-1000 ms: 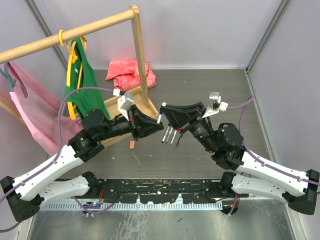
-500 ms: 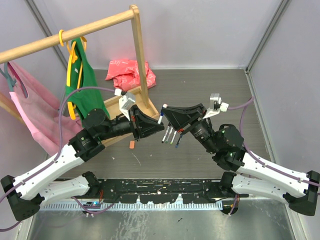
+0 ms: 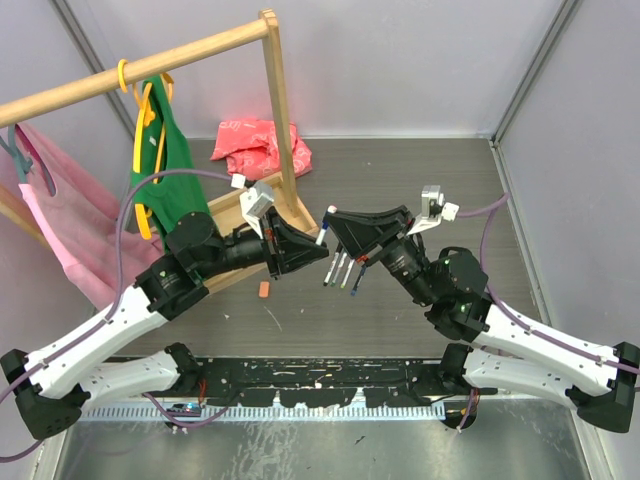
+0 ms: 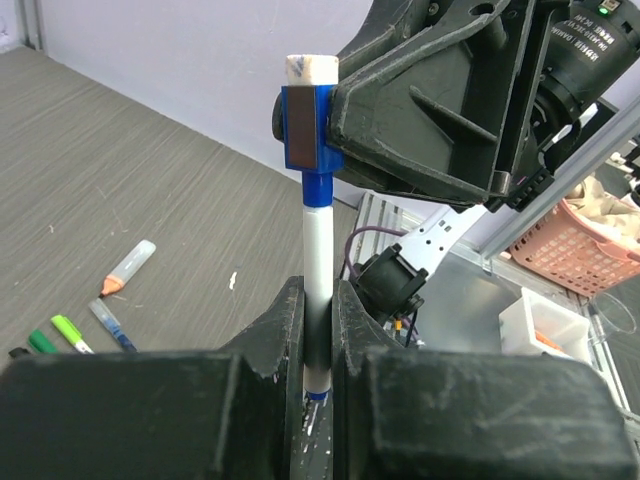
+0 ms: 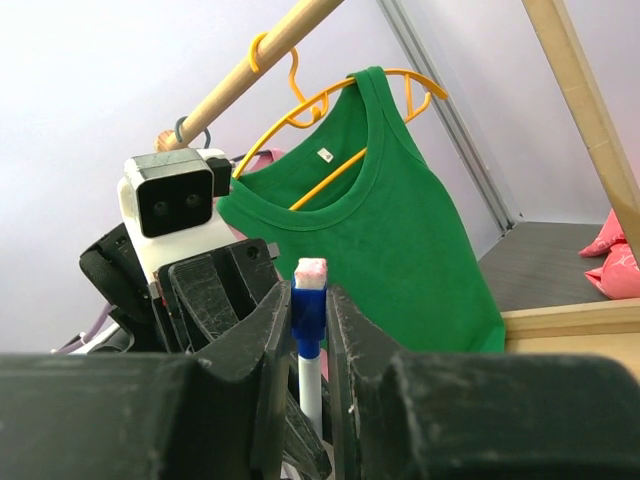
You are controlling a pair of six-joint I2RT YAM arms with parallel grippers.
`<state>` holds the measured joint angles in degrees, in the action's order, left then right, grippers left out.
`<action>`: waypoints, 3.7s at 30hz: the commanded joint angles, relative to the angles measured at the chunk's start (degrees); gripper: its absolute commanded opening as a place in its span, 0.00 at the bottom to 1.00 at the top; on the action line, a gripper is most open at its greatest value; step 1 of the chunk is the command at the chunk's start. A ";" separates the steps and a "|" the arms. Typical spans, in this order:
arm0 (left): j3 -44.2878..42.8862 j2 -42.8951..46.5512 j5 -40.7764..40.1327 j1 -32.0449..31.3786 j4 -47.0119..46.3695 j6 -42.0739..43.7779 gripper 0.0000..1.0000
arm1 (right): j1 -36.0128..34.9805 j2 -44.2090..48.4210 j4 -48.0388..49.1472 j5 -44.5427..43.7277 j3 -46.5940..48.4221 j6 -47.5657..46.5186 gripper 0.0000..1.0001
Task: Insert the pens into the pen caps
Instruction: Insert the pen cap onto the pen, then place the pen at the center of the board.
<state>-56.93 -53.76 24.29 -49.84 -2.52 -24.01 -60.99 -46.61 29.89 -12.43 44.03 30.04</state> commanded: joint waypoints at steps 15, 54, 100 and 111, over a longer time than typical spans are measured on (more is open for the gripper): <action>-10.69 -0.81 -12.81 0.51 -4.07 4.85 0.00 | -1.14 -5.19 -11.24 4.87 1.29 4.23 0.00; -15.34 -1.63 -1.38 0.46 0.34 11.60 0.00 | -8.53 -3.90 -12.83 -4.02 15.51 -13.79 0.36; -12.98 -2.46 3.94 0.46 0.71 7.44 0.00 | -8.40 -9.90 -24.26 -10.08 31.81 -16.92 0.28; -19.06 -4.34 -5.53 0.49 4.25 11.74 0.00 | -8.35 -13.64 -29.63 -9.92 31.42 -15.43 0.00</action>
<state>-71.50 -57.93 24.82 -49.60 5.08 -14.22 -68.90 -58.28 4.01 -24.14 74.11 13.69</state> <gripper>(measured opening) 0.087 0.243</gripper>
